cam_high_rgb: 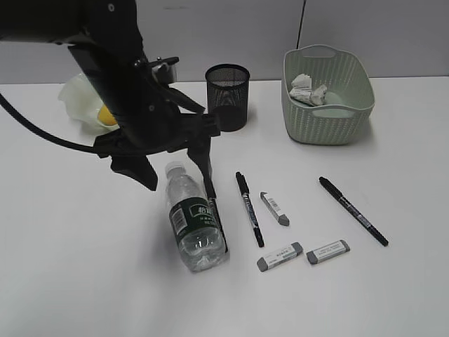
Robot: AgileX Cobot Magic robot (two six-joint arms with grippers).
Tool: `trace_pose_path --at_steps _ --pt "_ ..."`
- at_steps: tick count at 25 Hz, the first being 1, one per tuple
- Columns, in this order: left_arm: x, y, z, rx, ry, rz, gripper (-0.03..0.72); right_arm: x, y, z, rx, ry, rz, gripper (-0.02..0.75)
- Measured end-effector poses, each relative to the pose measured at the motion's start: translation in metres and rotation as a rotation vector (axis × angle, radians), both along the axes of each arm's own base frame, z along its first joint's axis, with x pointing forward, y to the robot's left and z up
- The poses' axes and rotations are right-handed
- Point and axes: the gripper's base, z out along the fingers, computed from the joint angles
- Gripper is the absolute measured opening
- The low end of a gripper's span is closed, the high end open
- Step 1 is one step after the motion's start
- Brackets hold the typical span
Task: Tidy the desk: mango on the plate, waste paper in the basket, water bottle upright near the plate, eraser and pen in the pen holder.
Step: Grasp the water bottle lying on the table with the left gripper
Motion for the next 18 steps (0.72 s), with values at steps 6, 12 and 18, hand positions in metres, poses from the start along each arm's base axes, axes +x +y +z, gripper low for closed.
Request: trace_pose_path --at_steps 6,12,18 --pt "0.006 -0.005 -0.030 0.033 0.058 0.023 0.670 0.000 0.000 0.000 0.000 0.000 0.000 0.561" --pt "0.012 -0.009 -0.052 0.047 0.070 0.040 0.663 0.000 0.000 0.000 0.000 0.000 0.000 0.561" --pt "0.016 -0.011 -0.065 0.049 0.074 0.064 0.653 0.000 0.000 0.000 0.000 0.000 0.000 0.561"
